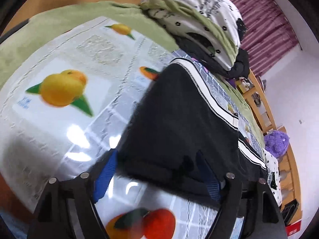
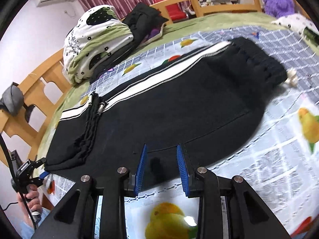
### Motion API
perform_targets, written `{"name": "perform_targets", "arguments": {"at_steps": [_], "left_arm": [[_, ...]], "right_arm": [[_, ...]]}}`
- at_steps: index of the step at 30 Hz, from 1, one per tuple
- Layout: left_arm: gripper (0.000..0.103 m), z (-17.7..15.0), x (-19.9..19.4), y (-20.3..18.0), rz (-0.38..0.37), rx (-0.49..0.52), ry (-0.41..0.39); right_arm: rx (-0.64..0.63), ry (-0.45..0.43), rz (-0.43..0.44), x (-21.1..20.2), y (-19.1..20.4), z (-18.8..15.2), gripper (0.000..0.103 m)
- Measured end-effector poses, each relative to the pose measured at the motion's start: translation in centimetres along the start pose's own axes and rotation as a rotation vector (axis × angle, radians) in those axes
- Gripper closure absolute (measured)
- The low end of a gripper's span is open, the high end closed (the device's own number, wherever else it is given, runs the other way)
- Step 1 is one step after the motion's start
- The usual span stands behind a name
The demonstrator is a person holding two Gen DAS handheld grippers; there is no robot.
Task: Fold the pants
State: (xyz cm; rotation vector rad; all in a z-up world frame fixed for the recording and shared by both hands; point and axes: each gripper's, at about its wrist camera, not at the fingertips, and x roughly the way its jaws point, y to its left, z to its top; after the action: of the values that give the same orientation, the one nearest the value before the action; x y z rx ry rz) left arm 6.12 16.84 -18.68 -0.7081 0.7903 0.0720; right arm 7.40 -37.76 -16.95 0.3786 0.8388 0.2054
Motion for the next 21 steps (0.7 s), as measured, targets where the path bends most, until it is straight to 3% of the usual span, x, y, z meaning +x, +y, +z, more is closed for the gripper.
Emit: {"name": "perform_targets", "arguments": {"at_steps": [1, 2, 5, 7, 8, 11, 15, 21], "left_arm": [[0.026, 0.0, 0.3, -0.4, 0.015, 0.014, -0.004], [0.035, 0.1, 0.6, -0.9, 0.038, 0.038, -0.002], [0.075, 0.4, 0.4, -1.7, 0.118, 0.056, -0.018], [0.085, 0.8, -0.9, -3.0, 0.118, 0.086, -0.067], [0.089, 0.8, -1.7, -4.8, 0.136, 0.155, -0.104], [0.091, 0.2, -4.0, -12.1, 0.150, 0.378, -0.201], [0.092, -1.0, -4.6, -19.8, 0.024, 0.497, -0.202], [0.093, -6.2, -1.8, -29.6, -0.169, 0.625, -0.086]], "right_arm": [[0.005, 0.007, 0.003, 0.4, 0.0, -0.1, 0.072], [0.008, 0.015, 0.004, 0.7, 0.1, -0.3, 0.072], [0.001, 0.022, 0.004, 1.1, 0.1, -0.6, 0.072], [-0.009, 0.016, 0.004, 0.9, 0.2, -0.7, 0.072], [-0.013, 0.009, 0.001, 0.7, 0.2, -0.6, 0.072], [-0.019, -0.010, -0.009, -0.1, -0.4, -0.5, 0.072], [0.009, -0.021, -0.019, -1.1, -2.2, -0.5, 0.072], [0.064, -0.071, -0.066, -3.4, -5.3, -0.8, 0.072]]}}
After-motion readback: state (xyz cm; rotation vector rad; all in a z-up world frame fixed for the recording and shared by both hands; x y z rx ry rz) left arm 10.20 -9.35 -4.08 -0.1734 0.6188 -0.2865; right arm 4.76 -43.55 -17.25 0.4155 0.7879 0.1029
